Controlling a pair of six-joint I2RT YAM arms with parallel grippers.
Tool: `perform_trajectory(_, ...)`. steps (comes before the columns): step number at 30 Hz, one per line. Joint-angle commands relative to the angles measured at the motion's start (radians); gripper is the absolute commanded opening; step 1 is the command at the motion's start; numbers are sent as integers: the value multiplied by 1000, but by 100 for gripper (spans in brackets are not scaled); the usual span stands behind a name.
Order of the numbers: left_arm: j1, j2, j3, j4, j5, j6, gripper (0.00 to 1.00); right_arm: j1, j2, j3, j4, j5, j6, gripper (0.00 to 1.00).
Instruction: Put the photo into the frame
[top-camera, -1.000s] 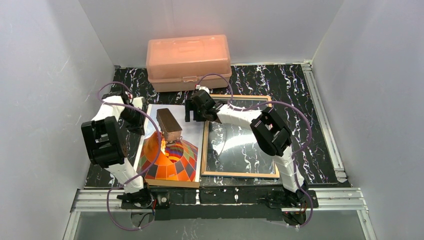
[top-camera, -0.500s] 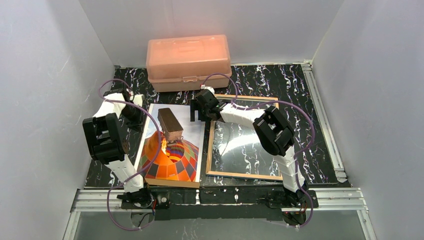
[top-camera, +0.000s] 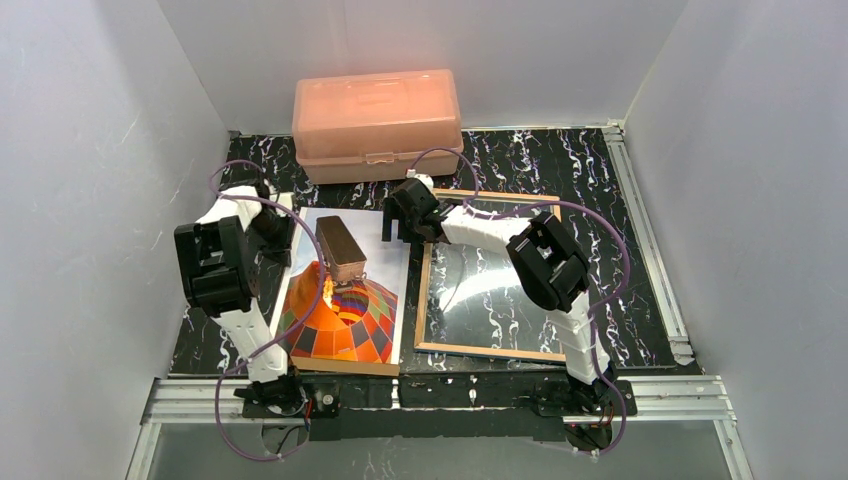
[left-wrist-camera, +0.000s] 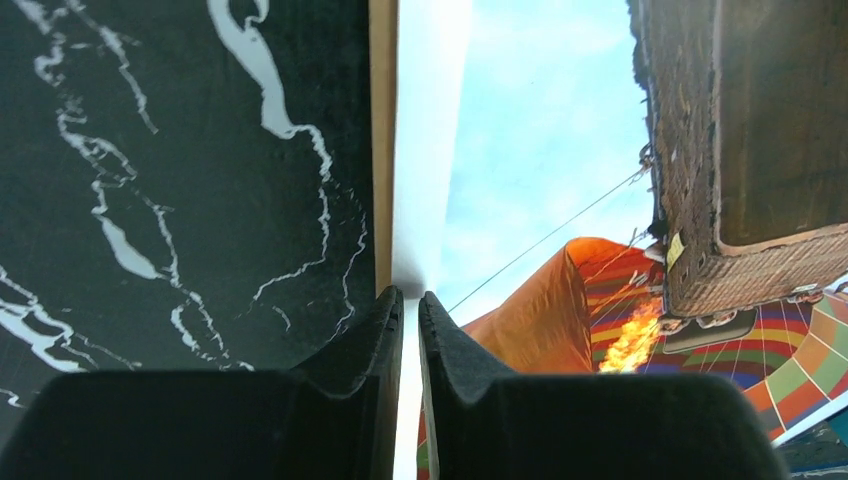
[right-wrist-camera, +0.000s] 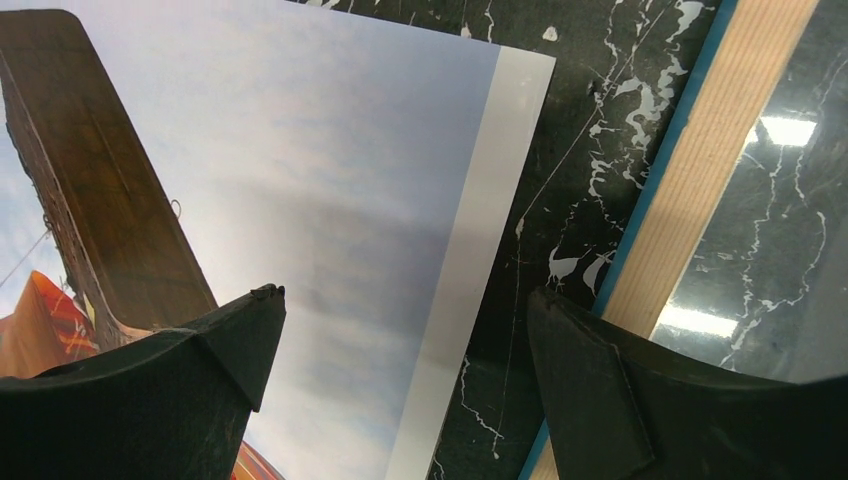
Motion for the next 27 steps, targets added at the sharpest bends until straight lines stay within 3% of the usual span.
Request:
perform_trajectory(1, -19, 15, 4, -4, -9, -11, 10, -4, 26, 22, -9, -1, 71, 99)
perform_trajectory(15, -46, 33, -23, 12, -13, -3, 9, -23, -38, -174, 296, -173, 267, 99)
perform_trajectory(27, -59, 35, -29, 18, -11, 1, 7, -31, -94, -220, 385, -233, 291, 99)
